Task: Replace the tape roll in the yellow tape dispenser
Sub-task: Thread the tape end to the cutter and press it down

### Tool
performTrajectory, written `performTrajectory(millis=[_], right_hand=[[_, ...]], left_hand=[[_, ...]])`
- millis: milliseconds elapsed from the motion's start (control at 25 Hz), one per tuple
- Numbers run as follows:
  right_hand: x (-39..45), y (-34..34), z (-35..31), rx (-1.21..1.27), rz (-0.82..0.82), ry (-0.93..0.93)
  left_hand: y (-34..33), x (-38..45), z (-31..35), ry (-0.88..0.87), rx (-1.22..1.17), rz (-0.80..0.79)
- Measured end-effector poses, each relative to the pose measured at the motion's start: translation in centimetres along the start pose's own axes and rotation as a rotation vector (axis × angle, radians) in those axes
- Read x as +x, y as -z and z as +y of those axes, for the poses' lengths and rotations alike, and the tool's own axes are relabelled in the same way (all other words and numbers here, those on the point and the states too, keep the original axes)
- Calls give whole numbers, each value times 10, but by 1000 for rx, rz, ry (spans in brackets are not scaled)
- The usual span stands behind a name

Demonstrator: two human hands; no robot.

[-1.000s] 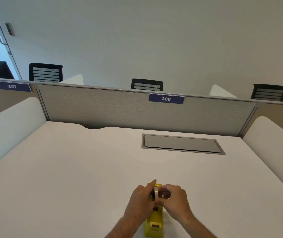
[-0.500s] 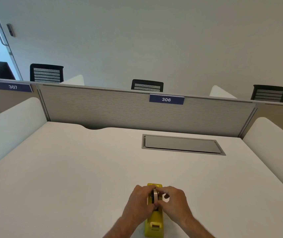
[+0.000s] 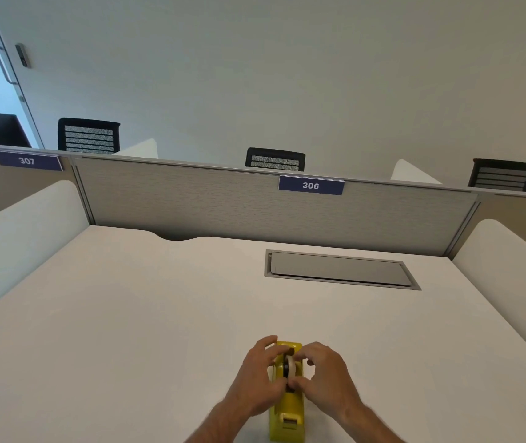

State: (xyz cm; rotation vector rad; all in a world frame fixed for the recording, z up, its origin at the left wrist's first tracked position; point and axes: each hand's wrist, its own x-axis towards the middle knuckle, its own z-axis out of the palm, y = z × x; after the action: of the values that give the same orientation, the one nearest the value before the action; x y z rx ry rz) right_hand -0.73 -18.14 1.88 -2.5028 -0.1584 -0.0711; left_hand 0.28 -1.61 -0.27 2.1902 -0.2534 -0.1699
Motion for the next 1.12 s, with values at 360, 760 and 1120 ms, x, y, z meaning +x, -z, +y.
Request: performTrajectory(millis=[360,760,1120], right_hand=[[3,2,0,-14,-48,87],[10,4,2,-42,-86,159],[15,6,9,-142,-101,336]], left_hand=[[2,1,-3,44,-44,-20],[2,1,-2,74,-117,-13],[5,1,2,91,-114,-32]])
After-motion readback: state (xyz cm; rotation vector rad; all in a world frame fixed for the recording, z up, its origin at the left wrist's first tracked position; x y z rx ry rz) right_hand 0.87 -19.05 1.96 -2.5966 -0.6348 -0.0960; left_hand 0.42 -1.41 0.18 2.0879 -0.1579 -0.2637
